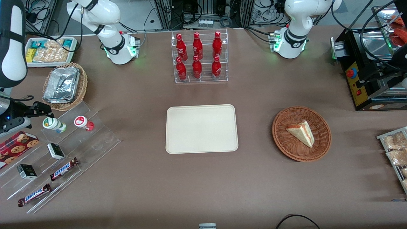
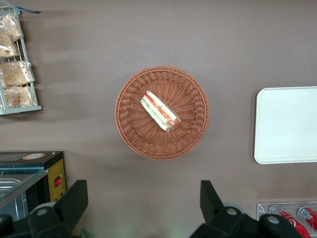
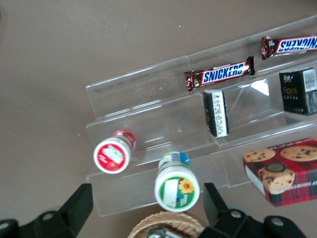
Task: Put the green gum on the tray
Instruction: 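Move the right gripper down toward the green-labelled gum tub on the stand, then close the right gripper around the green-labelled gum tub and lift it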
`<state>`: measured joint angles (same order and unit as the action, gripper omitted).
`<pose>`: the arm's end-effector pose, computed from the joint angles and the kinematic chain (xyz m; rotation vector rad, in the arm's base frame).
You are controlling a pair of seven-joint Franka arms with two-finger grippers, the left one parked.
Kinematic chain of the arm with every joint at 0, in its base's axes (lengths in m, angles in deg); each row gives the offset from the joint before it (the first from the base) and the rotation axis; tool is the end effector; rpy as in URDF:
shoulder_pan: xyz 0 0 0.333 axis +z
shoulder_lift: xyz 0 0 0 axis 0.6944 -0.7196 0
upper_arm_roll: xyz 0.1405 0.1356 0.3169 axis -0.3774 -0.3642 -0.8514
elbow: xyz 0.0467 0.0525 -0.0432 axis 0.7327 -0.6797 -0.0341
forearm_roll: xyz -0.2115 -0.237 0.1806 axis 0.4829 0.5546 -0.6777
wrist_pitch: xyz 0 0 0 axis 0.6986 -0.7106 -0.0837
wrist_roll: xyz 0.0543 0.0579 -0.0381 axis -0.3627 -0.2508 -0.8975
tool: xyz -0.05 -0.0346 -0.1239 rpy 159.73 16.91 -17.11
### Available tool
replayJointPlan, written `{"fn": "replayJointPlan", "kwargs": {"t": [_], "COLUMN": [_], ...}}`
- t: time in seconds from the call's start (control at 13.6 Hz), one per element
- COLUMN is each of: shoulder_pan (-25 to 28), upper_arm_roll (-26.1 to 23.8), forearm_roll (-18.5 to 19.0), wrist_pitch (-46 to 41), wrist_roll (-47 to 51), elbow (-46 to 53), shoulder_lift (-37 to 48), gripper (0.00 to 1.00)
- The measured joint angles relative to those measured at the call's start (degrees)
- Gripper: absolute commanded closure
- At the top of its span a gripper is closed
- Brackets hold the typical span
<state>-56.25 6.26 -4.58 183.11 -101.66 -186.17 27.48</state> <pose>0.5379 -0.1401 0.5052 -3.0381 -0.7275 0.0232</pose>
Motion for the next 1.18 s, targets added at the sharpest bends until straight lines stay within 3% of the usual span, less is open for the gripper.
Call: {"fn": "replayJointPlan", "kwargs": {"t": [0.44,1.18], "shoulder_pan": [-3.05,-4.06], "upper_arm_roll": [0.02,0.03], "forearm_roll": [0.0,0.0], "wrist_pitch": [11.43,15.05], "wrist_roll": [-8.97,-9.86], "elbow": [-8.49,-13.19], "shoulder_lift": [0.21,0.34], "gripper": [0.01,0.01]}}
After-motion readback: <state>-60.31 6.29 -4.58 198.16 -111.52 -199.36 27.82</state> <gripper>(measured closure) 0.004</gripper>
